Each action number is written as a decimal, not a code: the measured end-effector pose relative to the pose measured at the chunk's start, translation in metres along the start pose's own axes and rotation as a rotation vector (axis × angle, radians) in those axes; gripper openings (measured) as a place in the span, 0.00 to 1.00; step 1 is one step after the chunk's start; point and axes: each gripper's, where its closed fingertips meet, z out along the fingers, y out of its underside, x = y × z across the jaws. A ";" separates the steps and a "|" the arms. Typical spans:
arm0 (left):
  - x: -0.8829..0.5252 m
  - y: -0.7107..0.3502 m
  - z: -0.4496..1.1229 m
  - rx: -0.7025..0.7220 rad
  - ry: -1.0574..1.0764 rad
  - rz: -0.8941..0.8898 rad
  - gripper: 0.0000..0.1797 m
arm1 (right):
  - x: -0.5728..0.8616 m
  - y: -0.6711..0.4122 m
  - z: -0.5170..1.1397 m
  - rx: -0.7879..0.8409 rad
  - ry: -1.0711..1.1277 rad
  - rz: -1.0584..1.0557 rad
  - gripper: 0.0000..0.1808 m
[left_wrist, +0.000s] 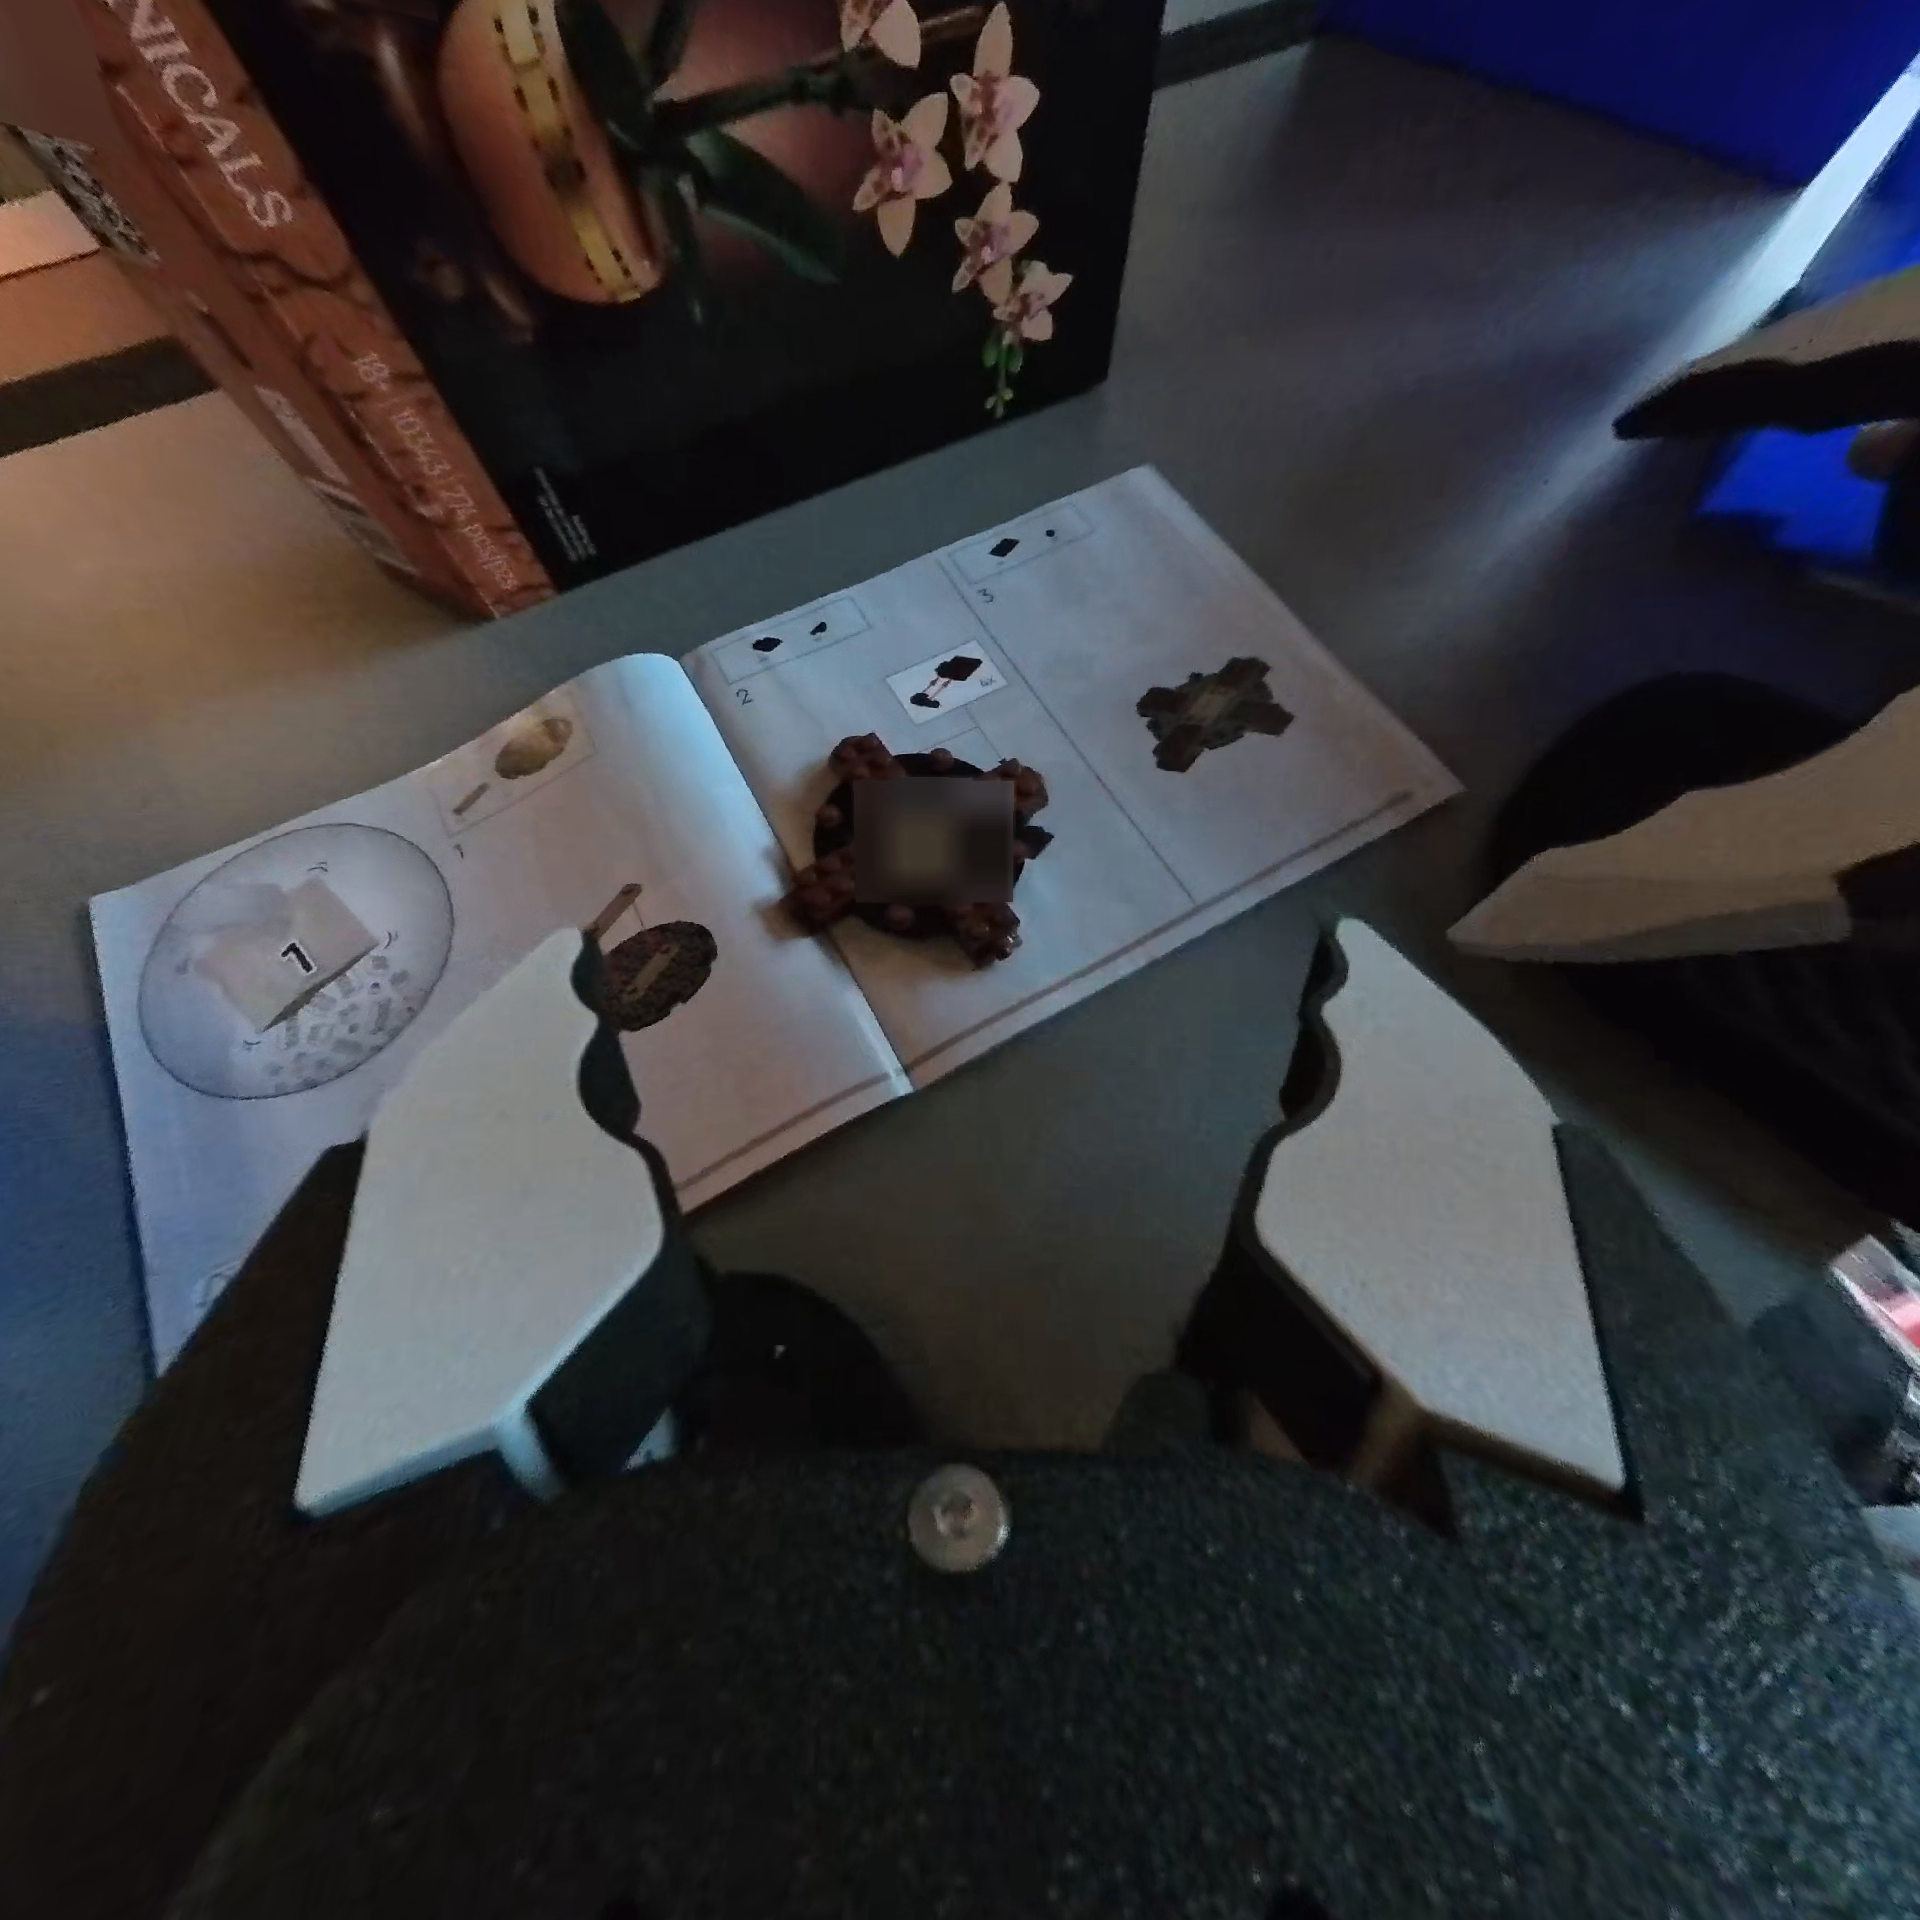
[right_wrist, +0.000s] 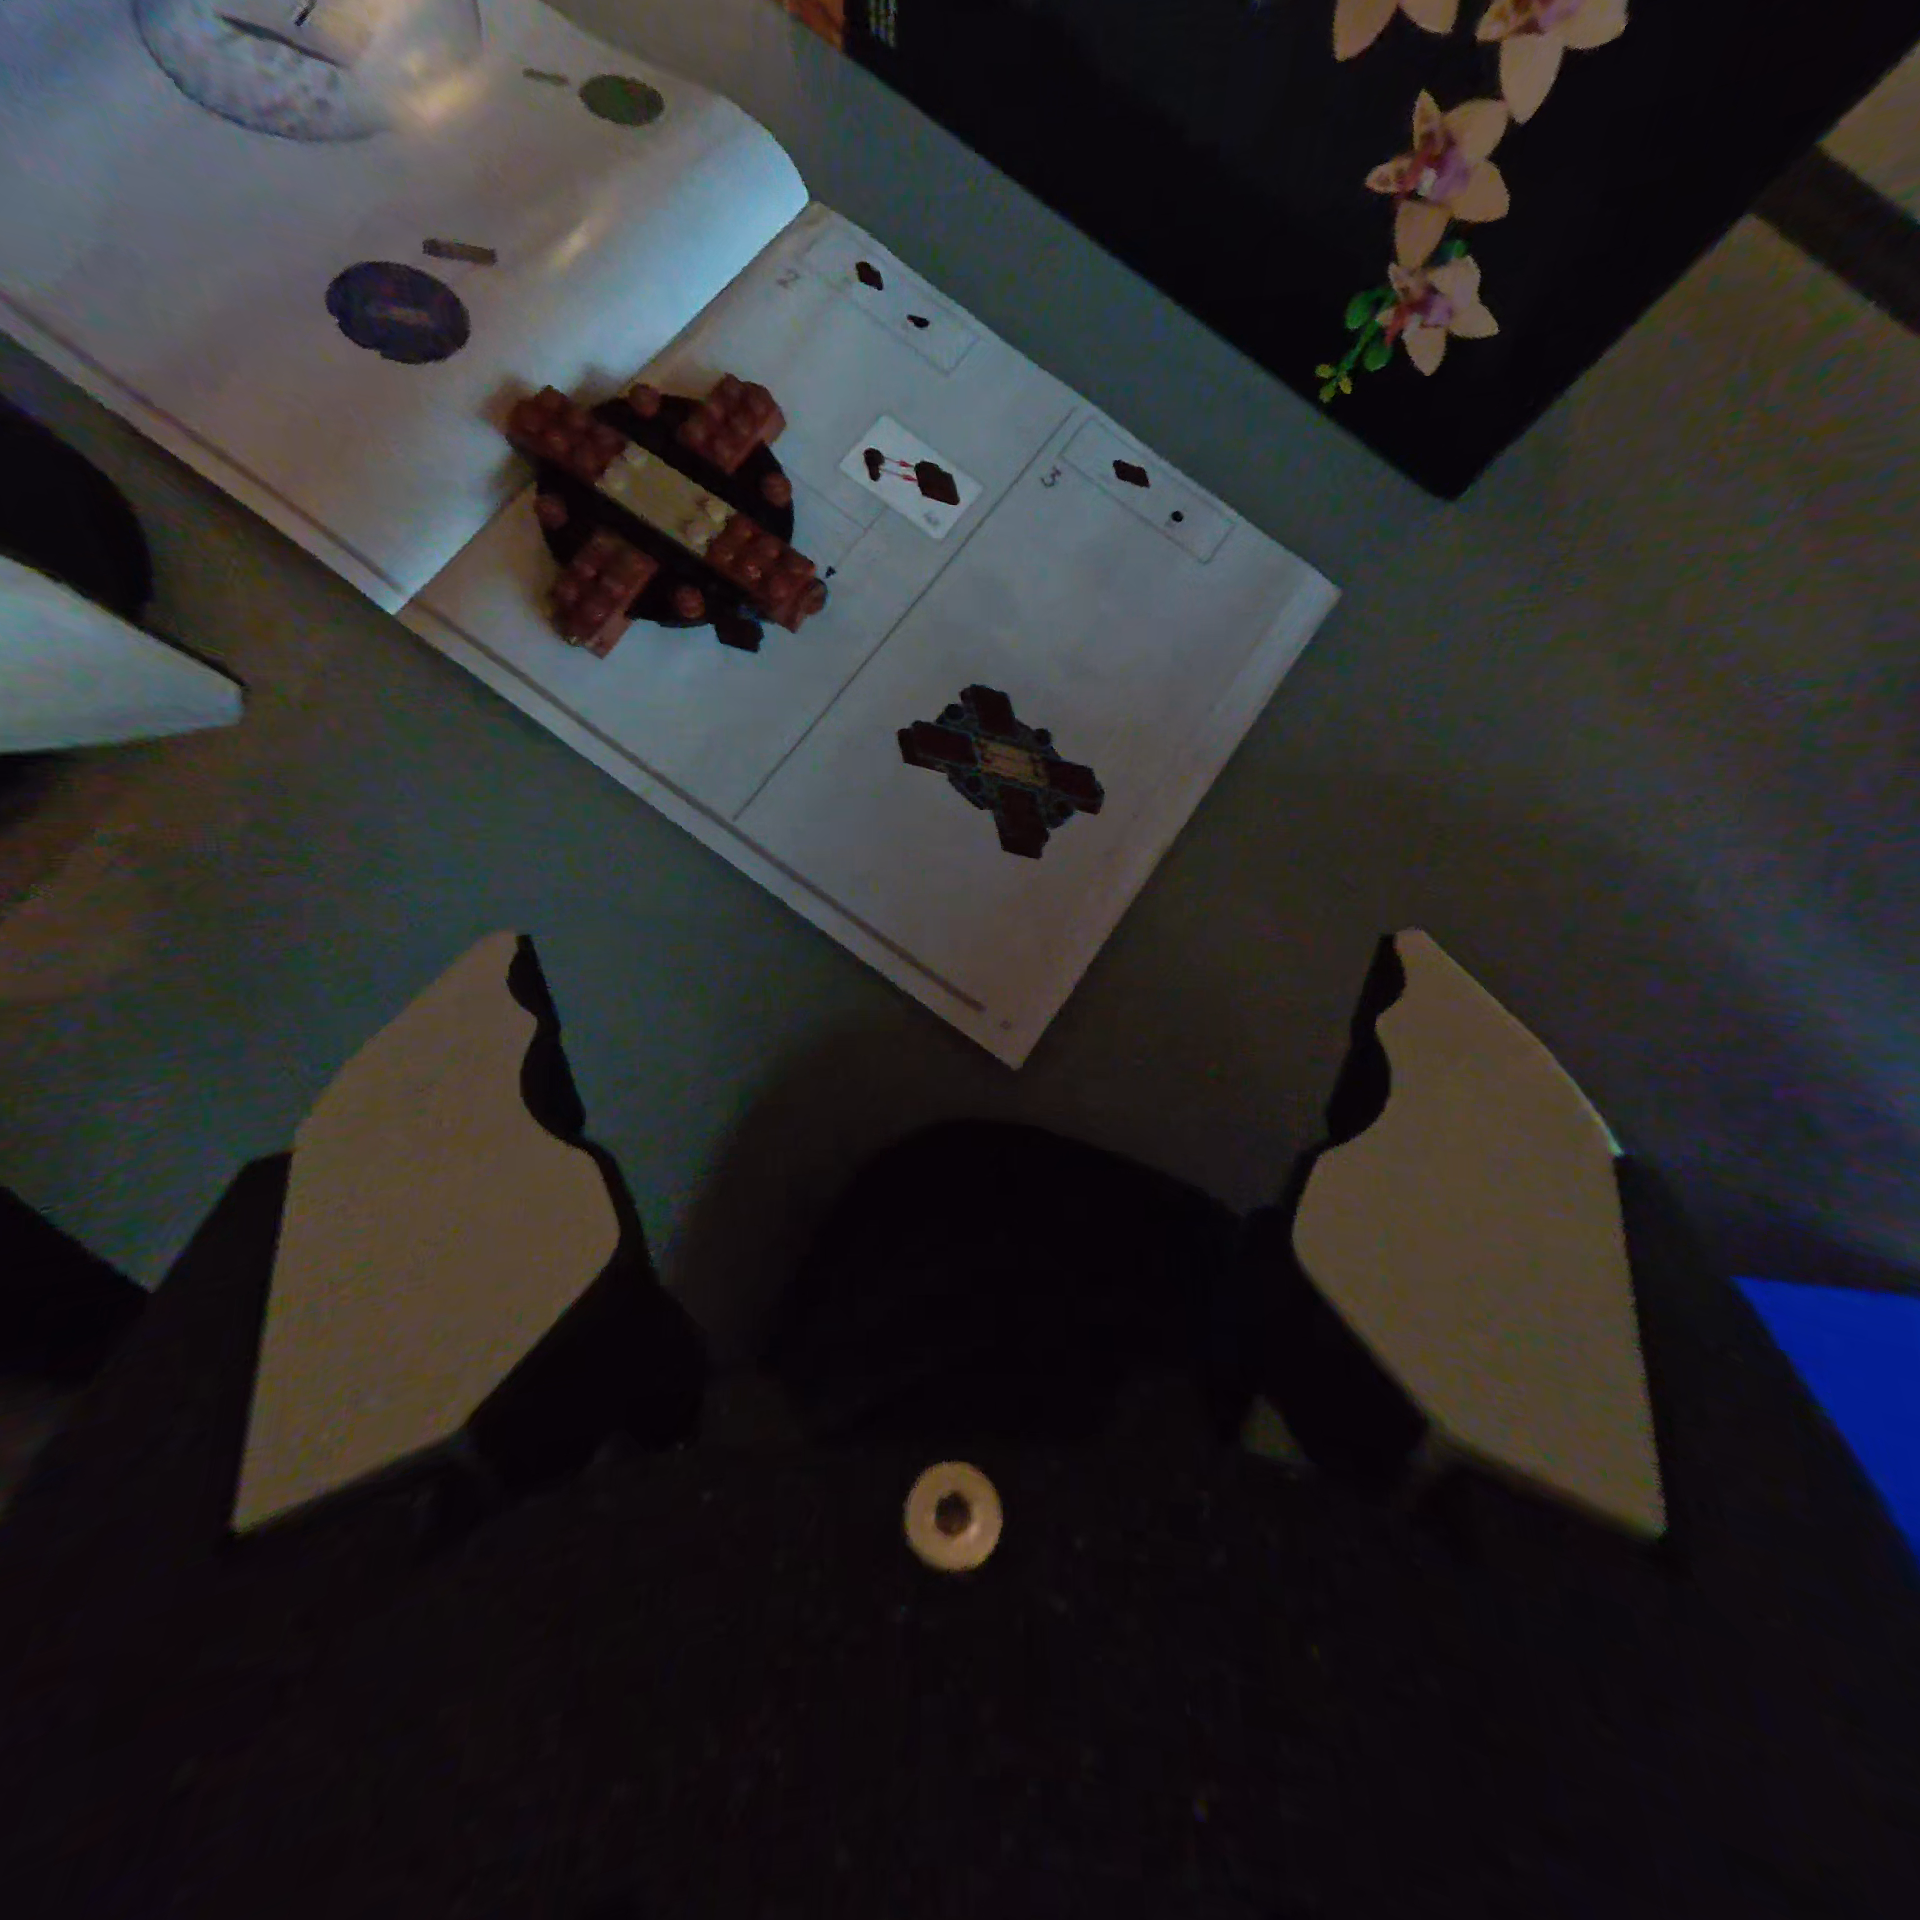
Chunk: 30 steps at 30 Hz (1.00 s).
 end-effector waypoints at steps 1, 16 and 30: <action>0.002 0.001 0.000 -0.003 0.007 0.004 0.67 | -0.003 -0.001 0.000 0.000 -0.004 -0.004 0.77; -0.002 0.011 0.011 -0.055 0.042 0.021 0.60 | -0.019 -0.005 0.023 -0.071 0.004 -0.050 0.78; -0.019 0.016 0.038 -0.170 0.091 0.022 0.58 | -0.008 -0.010 0.054 -0.193 0.023 -0.085 0.79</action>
